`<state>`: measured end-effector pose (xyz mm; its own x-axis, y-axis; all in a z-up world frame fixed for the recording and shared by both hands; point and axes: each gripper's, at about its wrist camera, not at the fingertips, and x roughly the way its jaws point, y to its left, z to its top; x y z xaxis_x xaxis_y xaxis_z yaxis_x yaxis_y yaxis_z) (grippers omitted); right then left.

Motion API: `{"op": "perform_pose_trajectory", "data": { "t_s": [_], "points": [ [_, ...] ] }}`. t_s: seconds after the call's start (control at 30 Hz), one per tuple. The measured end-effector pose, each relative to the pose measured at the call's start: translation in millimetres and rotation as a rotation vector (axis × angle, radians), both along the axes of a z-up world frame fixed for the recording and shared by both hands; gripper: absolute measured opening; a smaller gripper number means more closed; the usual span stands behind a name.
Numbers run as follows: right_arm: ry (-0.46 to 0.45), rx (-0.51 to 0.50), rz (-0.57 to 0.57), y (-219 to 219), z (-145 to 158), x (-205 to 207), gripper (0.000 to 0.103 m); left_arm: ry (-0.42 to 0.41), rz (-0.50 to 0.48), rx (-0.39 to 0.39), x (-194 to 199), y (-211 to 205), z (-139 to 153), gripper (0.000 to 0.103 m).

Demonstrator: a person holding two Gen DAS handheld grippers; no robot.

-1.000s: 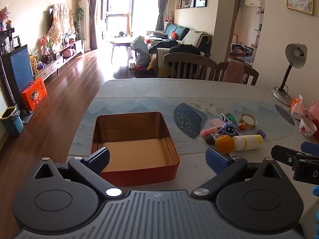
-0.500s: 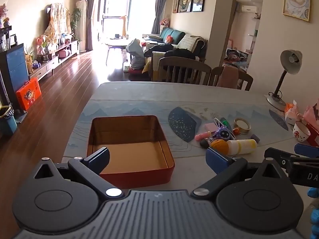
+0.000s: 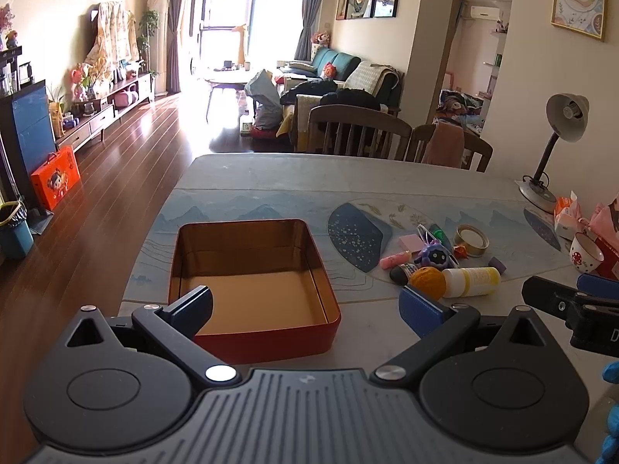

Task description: Organize rigid objects

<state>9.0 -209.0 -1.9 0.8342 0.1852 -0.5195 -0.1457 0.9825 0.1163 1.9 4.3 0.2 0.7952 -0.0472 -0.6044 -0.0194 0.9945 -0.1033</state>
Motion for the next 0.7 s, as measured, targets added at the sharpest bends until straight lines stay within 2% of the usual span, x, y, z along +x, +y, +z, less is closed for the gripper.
{"op": "perform_pose_trajectory", "data": {
  "t_s": [0.43, 0.7],
  "points": [
    [0.007, -0.037, 0.015, -8, -1, 9, 0.103, 0.019, 0.016, 0.0, 7, -8, -1, 0.103],
    [0.016, -0.03, 0.029, -30, -1, 26, 0.103, 0.031, 0.034, 0.004, 21, -25, -1, 0.103]
  ]
}}
